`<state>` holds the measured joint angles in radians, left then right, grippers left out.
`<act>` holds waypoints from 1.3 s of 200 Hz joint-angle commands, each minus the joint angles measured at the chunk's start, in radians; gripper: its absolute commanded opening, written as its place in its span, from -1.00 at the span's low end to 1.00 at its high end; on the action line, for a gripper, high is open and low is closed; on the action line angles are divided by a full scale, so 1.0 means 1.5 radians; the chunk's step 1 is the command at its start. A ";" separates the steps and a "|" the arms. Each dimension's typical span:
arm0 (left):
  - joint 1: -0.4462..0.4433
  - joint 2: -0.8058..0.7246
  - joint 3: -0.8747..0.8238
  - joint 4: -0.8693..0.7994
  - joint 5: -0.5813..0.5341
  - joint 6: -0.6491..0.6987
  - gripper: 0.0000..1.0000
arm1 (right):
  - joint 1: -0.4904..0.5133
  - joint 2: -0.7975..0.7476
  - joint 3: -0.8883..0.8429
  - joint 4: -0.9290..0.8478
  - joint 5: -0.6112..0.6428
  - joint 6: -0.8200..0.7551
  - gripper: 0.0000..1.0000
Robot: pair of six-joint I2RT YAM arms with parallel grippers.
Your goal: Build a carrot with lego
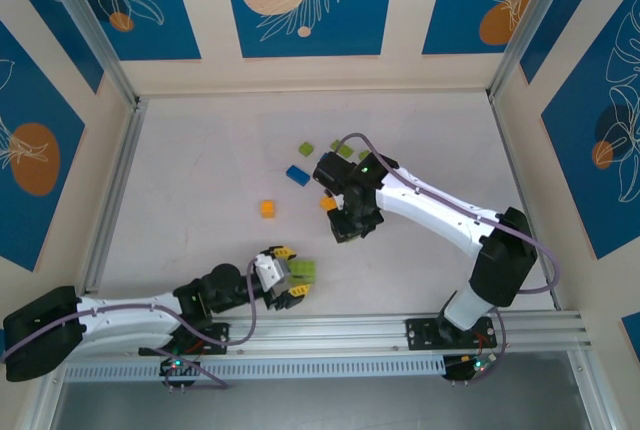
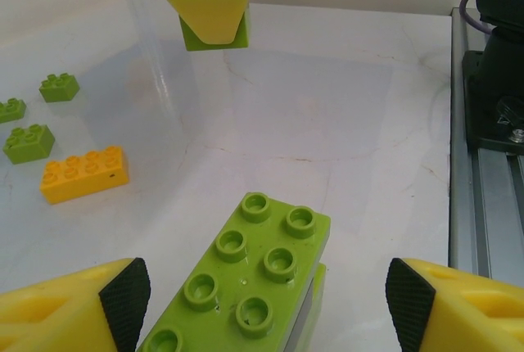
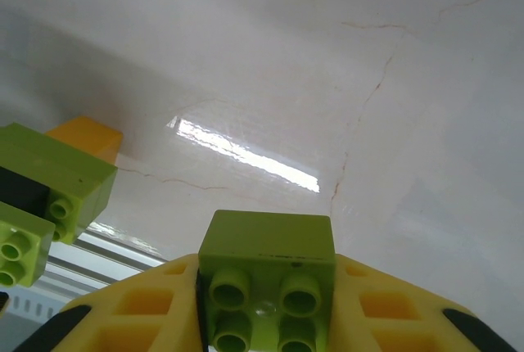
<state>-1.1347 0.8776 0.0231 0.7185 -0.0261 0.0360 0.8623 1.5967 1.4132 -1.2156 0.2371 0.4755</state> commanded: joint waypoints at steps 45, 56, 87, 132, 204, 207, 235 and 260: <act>0.007 0.048 -0.009 0.062 0.001 0.007 0.51 | 0.033 0.012 0.035 -0.030 -0.013 0.029 -0.33; 0.011 0.054 -0.009 0.066 -0.002 0.007 0.53 | 0.042 0.012 0.039 -0.036 -0.016 0.038 -0.33; 0.024 0.058 -0.007 0.071 0.005 0.005 0.53 | 0.064 0.014 0.044 -0.052 -0.014 0.054 -0.33; 0.038 0.098 0.001 0.089 0.025 0.003 0.28 | 0.067 0.016 0.048 -0.052 -0.012 0.055 -0.34; 0.040 0.118 0.013 0.085 0.028 0.008 0.06 | 0.089 0.023 0.053 -0.055 -0.028 0.090 -0.34; 0.040 0.117 0.013 0.085 0.029 0.008 0.06 | 0.091 0.024 0.053 -0.054 -0.028 0.095 -0.34; 0.040 0.119 0.014 0.086 0.031 0.008 0.04 | 0.114 0.025 0.045 -0.043 -0.036 0.133 -0.34; 0.040 0.137 0.017 0.098 0.032 0.009 -0.02 | 0.132 0.032 0.050 -0.032 -0.039 0.158 -0.34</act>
<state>-1.0824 1.0615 0.0254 0.8204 -0.0025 0.0364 1.0340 1.6272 1.4757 -1.2694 0.2157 0.6441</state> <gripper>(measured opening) 0.499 0.329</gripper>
